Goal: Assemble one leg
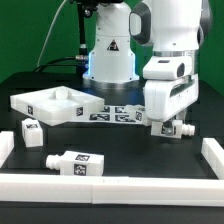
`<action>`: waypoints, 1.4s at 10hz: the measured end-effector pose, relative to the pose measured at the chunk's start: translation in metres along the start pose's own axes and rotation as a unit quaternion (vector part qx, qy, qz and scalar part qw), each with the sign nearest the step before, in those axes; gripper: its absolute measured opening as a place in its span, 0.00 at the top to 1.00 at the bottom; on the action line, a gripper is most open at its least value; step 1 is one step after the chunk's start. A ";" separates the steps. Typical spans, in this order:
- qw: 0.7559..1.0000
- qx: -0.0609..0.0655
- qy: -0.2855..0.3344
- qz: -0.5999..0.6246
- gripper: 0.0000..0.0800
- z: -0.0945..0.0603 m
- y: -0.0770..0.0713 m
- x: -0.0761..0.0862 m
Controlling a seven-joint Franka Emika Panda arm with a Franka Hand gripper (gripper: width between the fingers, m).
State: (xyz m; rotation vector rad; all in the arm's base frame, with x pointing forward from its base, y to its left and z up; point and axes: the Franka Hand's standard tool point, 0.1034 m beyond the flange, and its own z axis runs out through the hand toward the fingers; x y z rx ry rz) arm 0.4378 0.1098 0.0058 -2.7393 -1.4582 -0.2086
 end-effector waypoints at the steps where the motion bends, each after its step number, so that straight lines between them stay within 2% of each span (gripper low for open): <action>1: 1.000 0.000 0.003 0.000 0.65 0.000 -0.004 0.004; 3: 1.000 0.002 0.013 -0.021 0.64 -0.002 -0.033 0.031; 4: 1.000 0.001 0.018 -0.024 0.64 -0.006 -0.043 0.043; 5: 0.999 0.001 0.020 -0.030 0.64 -0.007 -0.049 0.049; 6: 0.999 0.002 0.020 -0.031 0.64 -0.006 -0.052 0.045; 8: 1.000 0.006 0.015 -0.024 0.64 0.001 -0.051 0.024; 11: 1.000 0.007 0.014 -0.020 0.64 0.001 -0.050 0.022; 12: 1.000 0.007 0.014 -0.020 0.55 0.001 -0.050 0.022; 13: 1.000 0.007 0.014 -0.020 0.38 0.001 -0.050 0.021; 14: 1.000 0.009 0.006 -0.022 0.38 -0.002 -0.047 0.018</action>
Offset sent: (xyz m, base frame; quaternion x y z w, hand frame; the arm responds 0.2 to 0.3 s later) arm -0.0116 0.0607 0.0193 -0.0125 0.0112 0.0242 0.9996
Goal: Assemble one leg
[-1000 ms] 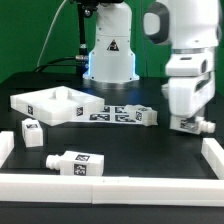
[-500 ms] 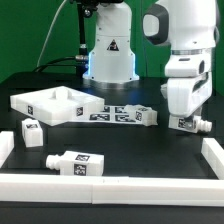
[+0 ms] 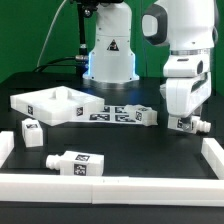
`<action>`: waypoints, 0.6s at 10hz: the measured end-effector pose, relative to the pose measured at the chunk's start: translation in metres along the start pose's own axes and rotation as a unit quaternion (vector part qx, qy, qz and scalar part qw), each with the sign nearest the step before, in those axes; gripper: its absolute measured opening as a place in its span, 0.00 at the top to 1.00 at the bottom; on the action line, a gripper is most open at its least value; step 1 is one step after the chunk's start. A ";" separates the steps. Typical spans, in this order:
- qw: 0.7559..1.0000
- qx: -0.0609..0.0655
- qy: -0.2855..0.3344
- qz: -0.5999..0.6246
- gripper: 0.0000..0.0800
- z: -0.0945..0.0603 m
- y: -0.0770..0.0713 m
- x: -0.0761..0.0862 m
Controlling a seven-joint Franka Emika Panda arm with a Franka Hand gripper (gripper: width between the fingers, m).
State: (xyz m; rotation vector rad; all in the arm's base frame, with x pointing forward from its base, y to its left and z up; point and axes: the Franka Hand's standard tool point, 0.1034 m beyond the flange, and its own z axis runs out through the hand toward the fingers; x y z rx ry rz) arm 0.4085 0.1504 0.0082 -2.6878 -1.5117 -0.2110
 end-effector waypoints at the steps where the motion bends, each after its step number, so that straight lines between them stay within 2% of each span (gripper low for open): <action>1: 1.000 -0.003 -0.015 0.004 0.23 -0.023 0.013 -0.010; 2: 1.000 -0.012 -0.022 0.006 0.20 -0.049 0.023 -0.023; 4: 0.999 -0.021 -0.045 -0.010 0.19 -0.089 0.049 -0.071; 5: 0.999 -0.027 -0.045 0.002 0.19 -0.097 0.057 -0.089; 6: 0.999 -0.025 -0.046 0.007 0.19 -0.095 0.056 -0.090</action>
Offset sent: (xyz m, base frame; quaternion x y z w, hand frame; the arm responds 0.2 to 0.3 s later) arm -0.0297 -0.1000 0.0718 0.0381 -0.0444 -0.0281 0.9979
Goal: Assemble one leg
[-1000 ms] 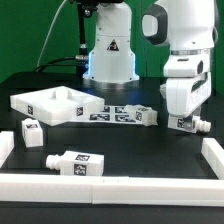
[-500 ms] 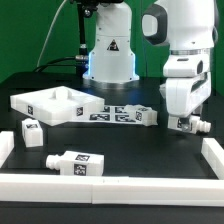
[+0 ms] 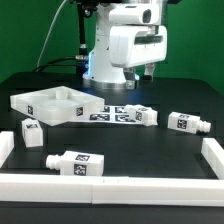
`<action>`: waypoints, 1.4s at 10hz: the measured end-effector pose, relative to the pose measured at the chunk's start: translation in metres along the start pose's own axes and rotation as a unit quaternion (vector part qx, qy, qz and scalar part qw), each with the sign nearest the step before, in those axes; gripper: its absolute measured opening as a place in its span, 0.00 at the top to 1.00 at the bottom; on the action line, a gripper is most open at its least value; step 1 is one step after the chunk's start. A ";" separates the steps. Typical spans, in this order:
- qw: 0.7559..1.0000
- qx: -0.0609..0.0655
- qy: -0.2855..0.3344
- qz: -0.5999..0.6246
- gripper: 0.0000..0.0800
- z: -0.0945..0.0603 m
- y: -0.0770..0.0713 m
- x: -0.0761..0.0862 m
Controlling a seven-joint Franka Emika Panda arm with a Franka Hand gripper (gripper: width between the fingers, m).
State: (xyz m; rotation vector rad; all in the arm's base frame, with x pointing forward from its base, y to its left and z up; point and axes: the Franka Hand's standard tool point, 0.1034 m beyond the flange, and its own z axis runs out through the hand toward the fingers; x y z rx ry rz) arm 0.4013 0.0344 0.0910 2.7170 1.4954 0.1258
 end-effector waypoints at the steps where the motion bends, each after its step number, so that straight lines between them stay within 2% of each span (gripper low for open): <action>1: 1.000 0.000 0.000 0.000 0.19 0.000 0.000 0.000; 3: 1.000 0.000 0.000 0.000 0.19 0.000 0.000 0.000; 4: 1.000 0.001 -0.002 -0.014 0.19 0.000 0.001 -0.005; 6: 0.999 0.001 -0.013 -0.036 0.19 -0.002 0.005 -0.059; 7: 0.999 0.000 -0.016 -0.044 0.19 0.003 0.012 -0.082; 8: 0.999 0.006 -0.019 -0.041 0.19 0.012 0.021 -0.108; 9: 0.999 0.017 -0.021 -0.033 0.19 0.005 0.037 -0.117; 10: 0.999 0.006 -0.017 -0.030 0.19 -0.001 0.045 -0.114; 13: 0.999 0.009 -0.018 -0.029 0.19 0.002 0.045 -0.115; 14: 0.999 0.010 -0.021 -0.029 0.19 0.005 0.048 -0.126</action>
Offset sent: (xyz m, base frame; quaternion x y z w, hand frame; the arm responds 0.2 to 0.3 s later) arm 0.0000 0.0000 0.0000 0.0000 0.0000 0.0000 1.0000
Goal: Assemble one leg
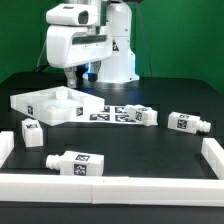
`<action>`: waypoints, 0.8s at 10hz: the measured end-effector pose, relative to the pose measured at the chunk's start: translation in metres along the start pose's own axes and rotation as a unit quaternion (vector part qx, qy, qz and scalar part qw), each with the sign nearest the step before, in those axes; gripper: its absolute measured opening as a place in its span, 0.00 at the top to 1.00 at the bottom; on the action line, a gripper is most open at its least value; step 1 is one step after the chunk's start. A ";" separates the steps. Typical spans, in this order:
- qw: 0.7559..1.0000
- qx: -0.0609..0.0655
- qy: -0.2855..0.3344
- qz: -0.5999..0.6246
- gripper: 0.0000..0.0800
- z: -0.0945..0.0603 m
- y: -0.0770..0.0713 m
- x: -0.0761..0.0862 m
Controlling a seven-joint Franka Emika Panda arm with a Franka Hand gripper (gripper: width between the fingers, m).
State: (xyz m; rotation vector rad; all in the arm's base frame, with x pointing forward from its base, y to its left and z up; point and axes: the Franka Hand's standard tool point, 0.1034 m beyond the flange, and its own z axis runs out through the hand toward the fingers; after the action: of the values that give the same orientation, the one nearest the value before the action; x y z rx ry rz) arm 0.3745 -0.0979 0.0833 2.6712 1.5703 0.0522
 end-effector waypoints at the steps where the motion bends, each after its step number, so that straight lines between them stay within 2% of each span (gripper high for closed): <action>1: 1.000 0.005 -0.002 -0.013 0.19 0.005 0.003 -0.026; 2: 1.000 0.005 -0.004 -0.011 0.19 0.015 0.008 -0.060; 3: 1.000 0.016 -0.009 0.009 0.19 0.031 0.011 -0.083; 4: 0.999 0.031 -0.013 0.026 0.19 0.044 0.007 -0.102; 5: 0.998 0.045 -0.013 0.030 0.19 0.048 0.002 -0.111; 8: 0.998 0.045 -0.013 0.033 0.19 0.048 0.002 -0.111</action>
Offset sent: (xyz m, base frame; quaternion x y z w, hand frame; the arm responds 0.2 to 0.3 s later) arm -0.0311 -0.0699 -0.0498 0.0347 -0.0183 0.0424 0.9983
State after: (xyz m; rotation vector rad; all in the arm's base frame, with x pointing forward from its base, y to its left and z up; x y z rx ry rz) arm 0.3247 -0.1972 0.0344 2.7786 1.5115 -0.0530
